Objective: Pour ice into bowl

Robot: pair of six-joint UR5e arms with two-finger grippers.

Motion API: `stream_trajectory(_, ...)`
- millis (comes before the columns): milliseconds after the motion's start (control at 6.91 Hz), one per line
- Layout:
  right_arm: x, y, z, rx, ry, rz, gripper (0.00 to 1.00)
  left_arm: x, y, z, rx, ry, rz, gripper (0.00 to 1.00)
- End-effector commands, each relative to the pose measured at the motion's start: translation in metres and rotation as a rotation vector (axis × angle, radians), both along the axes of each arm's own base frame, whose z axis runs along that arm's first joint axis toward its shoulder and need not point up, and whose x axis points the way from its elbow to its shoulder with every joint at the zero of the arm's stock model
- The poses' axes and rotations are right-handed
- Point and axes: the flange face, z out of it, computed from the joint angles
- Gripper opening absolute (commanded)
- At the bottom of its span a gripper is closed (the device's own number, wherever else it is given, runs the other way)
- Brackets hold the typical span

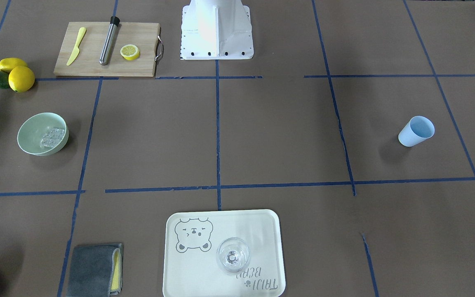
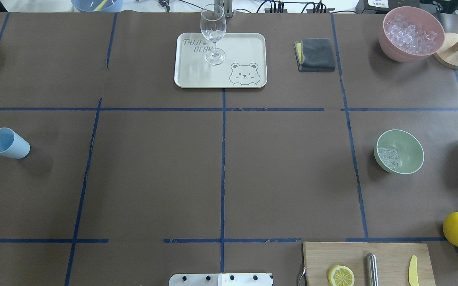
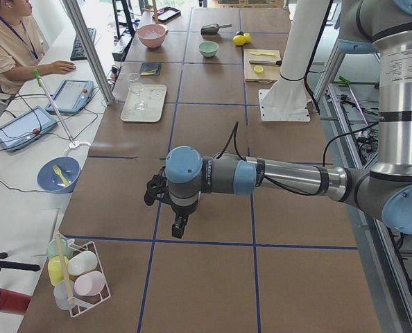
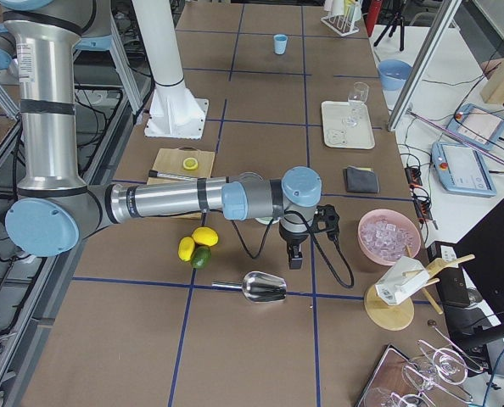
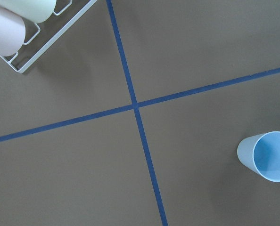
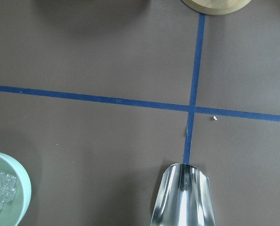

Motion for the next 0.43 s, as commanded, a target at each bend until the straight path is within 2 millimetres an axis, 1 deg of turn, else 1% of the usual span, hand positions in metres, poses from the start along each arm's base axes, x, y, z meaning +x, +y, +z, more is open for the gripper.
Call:
stream_trajectory(0, 0.0000, -0.0003, 0.0054, -0.012, 0.002, 0.000, 1.00, 0.0019, 0.0148, 0.0324, -0.077, 0.007, -0.004, 1.00)
stream_trajectory(145, -0.0001, 0.0020, 0.0056, -0.016, -0.001, -0.002, 1.00, 0.0034, 0.0103, 0.0401, -0.092, 0.006, 0.000, 1.00)
stream_trajectory(289, -0.0003, 0.0060, 0.0090, -0.026, -0.006, -0.002, 1.00, 0.0037, 0.0071, 0.0415, -0.097, 0.013, -0.003, 1.00)
